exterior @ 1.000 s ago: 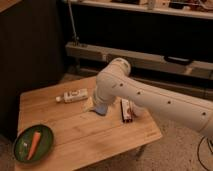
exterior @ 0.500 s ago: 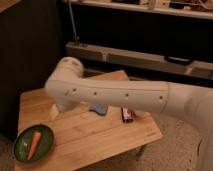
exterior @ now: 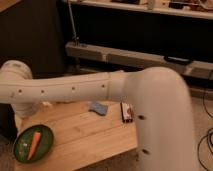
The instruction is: Place the pepper on the white sponge
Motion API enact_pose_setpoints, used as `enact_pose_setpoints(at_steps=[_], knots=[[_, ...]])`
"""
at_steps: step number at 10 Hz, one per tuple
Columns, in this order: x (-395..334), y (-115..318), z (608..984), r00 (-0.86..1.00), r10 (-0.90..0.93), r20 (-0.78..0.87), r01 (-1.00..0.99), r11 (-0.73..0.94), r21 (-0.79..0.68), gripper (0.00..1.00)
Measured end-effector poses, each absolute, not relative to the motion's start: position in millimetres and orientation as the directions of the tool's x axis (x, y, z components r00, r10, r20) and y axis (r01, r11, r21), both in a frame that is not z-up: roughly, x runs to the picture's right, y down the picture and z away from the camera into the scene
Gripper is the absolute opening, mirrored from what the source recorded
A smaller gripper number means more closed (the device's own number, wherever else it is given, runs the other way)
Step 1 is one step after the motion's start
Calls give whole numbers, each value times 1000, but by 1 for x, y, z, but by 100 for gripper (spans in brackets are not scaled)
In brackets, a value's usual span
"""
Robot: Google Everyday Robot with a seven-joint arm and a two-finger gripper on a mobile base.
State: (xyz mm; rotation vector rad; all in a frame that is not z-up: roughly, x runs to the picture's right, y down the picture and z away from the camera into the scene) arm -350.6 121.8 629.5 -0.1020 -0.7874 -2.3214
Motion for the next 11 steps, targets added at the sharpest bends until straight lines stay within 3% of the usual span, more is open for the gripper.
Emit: enact_pose_setpoints(at_steps=[5,11], knots=[[-391,150,671,-803,-518,295,589,-613,526,80],[-342,168,722,-738,-591,324,658,-525,540,80]])
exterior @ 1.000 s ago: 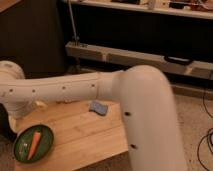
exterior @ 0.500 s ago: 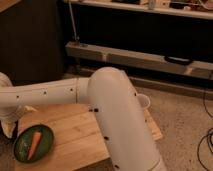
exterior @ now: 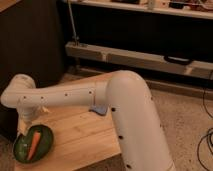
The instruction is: Place the pepper on the white sponge
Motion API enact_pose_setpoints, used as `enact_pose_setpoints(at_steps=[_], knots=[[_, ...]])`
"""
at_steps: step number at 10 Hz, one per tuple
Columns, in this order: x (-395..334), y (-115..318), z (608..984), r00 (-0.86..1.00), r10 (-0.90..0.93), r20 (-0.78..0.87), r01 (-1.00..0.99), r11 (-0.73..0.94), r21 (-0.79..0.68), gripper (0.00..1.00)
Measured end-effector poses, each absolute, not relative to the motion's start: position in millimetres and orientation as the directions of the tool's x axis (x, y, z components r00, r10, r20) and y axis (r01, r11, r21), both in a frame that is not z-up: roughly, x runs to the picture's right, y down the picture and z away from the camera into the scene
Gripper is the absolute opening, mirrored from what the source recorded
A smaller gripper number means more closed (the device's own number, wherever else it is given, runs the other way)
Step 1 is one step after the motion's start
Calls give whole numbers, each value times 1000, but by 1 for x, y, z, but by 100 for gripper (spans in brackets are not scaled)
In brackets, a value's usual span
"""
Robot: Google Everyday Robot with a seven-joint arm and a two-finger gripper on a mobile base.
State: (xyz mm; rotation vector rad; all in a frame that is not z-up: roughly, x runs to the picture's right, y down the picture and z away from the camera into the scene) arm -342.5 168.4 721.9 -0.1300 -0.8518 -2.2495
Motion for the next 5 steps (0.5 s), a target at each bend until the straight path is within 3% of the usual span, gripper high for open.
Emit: enact_pose_setpoints(at_steps=[3,5], knots=[[-341,205,704,-680,-666,306,706,-484,517,80],[-332,217,690,-541,-775,325,804,-365,468,80]])
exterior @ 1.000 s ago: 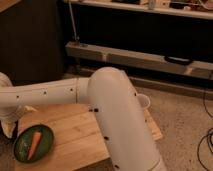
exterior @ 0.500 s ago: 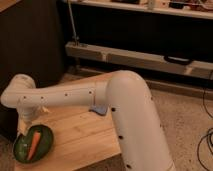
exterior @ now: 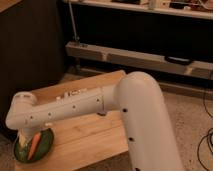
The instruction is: Place the pepper on the white sponge
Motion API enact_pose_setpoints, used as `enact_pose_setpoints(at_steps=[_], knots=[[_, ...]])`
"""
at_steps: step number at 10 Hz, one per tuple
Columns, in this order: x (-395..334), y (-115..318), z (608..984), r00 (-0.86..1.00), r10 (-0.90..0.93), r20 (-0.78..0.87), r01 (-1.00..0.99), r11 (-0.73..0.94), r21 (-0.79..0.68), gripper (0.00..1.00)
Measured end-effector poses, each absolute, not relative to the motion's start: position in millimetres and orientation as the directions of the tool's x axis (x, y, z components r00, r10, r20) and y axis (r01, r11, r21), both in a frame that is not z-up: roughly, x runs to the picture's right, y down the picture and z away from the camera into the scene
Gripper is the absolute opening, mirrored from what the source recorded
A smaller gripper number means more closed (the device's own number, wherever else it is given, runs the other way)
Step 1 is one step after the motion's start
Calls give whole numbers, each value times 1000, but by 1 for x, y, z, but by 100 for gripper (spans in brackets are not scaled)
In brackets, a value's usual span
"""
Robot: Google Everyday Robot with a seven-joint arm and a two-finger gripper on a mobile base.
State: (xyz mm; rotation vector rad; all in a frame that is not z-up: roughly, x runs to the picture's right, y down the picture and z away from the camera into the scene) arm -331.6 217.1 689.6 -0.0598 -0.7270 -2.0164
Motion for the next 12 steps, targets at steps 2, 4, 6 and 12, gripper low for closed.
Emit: enact_pose_setpoints(at_steps=[2,4,6,12], knots=[[-334,217,683,-498,-800,334,830,-328,452,80],[-333,216,682,-492,-803,336,833,-323,449,80],[-335,216,683,-496,-799,340,833,-328,445,80],[-363,220,708,-522,-750,407,833,-344,433,80]])
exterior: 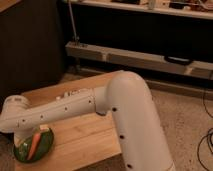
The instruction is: Place the pepper on the white sponge
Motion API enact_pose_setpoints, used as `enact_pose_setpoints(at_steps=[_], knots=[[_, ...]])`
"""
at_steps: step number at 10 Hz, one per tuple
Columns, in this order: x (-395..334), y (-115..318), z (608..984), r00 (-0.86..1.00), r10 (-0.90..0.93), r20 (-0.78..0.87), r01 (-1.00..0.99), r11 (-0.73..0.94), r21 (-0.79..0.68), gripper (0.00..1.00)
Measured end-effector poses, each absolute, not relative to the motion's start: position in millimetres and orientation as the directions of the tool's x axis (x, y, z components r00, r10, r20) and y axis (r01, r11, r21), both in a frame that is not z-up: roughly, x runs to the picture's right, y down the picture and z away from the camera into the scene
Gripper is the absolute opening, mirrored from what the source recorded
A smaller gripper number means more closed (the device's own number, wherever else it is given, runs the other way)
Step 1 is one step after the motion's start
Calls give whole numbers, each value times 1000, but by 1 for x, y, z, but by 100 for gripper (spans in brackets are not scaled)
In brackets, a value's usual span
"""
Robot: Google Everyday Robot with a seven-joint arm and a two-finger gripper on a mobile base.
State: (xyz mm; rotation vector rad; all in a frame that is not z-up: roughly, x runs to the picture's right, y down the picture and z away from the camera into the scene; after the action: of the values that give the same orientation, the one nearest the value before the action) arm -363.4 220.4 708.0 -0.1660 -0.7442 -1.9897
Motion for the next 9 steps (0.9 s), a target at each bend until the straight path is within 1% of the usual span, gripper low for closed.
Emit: enact_pose_setpoints(at_steps=[4,9], knots=[[-366,230,730,-533,-702,473,835,-345,429,80],[-388,243,732,-561,-677,477,818,-364,445,80]])
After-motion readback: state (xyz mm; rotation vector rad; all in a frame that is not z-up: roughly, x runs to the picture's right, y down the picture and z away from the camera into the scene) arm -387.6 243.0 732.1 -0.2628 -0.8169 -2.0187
